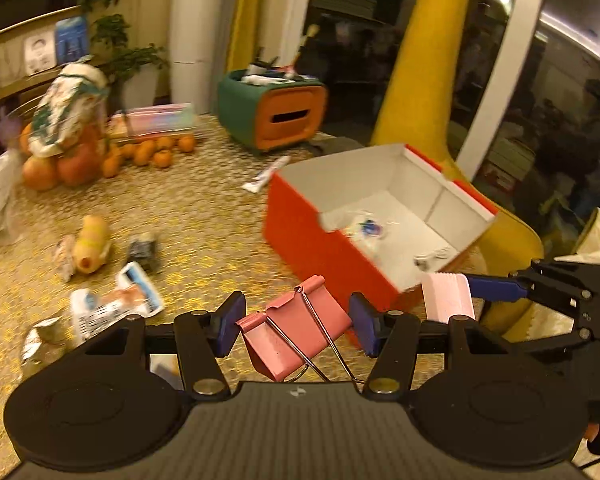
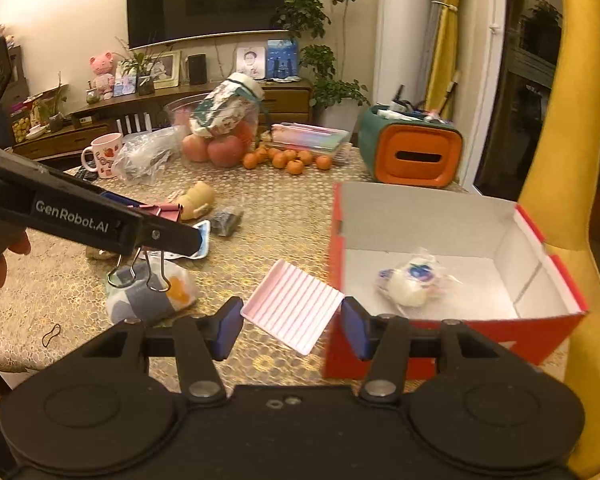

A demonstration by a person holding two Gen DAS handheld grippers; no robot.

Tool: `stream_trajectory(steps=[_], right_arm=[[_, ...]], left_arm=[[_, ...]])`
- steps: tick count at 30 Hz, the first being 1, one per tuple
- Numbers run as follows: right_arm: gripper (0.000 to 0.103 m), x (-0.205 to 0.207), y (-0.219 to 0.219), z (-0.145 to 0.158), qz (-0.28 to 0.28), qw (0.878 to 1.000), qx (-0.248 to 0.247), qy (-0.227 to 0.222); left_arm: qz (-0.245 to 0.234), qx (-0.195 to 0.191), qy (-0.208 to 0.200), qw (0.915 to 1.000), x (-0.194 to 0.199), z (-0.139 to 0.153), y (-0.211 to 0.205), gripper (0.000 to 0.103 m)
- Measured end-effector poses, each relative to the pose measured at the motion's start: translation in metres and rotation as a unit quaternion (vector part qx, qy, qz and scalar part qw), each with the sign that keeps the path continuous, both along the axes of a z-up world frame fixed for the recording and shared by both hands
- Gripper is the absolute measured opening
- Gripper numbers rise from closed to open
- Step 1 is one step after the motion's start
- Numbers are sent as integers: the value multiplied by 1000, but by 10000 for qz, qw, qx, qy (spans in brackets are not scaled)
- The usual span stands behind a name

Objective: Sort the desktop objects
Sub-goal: 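Carry the binder clip and note pad with both tools over the red box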

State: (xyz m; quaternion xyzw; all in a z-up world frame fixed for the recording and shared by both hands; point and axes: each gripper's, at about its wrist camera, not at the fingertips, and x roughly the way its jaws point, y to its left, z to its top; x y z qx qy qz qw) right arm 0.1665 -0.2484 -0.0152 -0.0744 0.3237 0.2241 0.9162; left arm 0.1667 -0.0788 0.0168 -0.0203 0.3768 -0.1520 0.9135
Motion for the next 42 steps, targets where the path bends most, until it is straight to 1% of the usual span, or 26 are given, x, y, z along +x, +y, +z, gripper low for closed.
stream_trajectory(steps=[10, 20, 28, 34, 39, 42], right_arm=[[53, 16, -58, 12, -403, 9992, -56, -23], [53, 48, -98, 18, -774, 9969, -159, -40], [53, 85, -119, 9, -999, 9946, -266, -16], [53, 119, -131, 3, -1044, 9938, -377, 27], [53, 143, -140, -5, -1044, 9934, -472, 108], [53, 158, -139, -18, -917, 9932, -658, 295]], left_arm=[[-546, 95, -101, 9984, 14, 8, -57, 56], [-924, 285, -133, 9952, 41, 5, -102, 56], [-1012, 557, -81, 9933, 70, 1, -132, 56], [-925, 636, -71, 9937, 99, -5, -151, 56], [-932, 586, 111, 9939, 124, -19, -161, 56], [-988, 663, 226, 9926, 137, -31, -167, 56]])
